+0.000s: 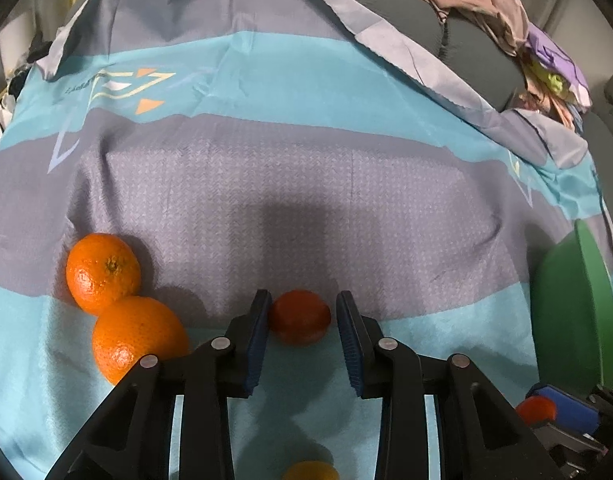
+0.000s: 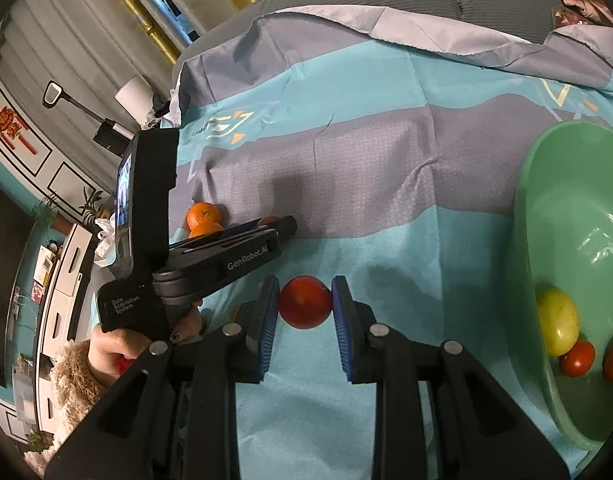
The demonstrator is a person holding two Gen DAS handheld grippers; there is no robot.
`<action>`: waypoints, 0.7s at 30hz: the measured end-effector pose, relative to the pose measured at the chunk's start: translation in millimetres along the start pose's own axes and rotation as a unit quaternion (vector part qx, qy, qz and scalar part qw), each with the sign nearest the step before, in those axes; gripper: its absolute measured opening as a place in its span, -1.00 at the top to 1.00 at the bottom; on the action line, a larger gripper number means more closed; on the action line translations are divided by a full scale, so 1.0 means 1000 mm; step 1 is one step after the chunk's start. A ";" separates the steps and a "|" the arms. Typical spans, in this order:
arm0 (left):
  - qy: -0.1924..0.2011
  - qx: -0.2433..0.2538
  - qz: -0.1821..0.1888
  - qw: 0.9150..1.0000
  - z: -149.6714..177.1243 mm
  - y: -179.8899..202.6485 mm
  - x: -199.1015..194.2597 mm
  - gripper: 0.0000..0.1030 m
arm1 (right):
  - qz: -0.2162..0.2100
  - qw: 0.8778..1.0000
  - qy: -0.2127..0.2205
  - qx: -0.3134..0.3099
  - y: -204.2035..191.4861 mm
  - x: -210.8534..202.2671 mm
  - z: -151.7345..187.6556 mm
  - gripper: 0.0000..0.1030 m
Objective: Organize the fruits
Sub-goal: 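Grasp a cherry tomato with the left gripper while the right gripper grasps another cherry tomato, then carry both held cherry tomatoes over the green bowl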
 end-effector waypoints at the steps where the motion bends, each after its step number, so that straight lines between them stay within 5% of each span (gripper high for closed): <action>1: 0.000 -0.002 -0.001 1.000 0.000 0.000 0.000 0.42 | -0.001 1.000 -0.001 0.002 0.001 0.001 0.000 0.47; 13: 0.026 0.005 0.044 0.999 0.016 0.010 -0.041 0.42 | -0.010 1.000 0.009 0.010 0.007 -0.009 -0.002 0.47; 21: 0.073 0.055 0.078 0.993 0.030 0.040 -0.084 0.42 | -0.017 0.999 0.047 0.018 0.013 -0.039 0.000 0.46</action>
Point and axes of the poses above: each gripper's, at about its wrist camera, not at the fingertips, and x roughly the way its jaws point, y to its right, z to its underside, the point moved 3 cm from there along x, roughly the way its jaws point, and after that the axes turned 10 degrees about -y, right-handed, at the moved point
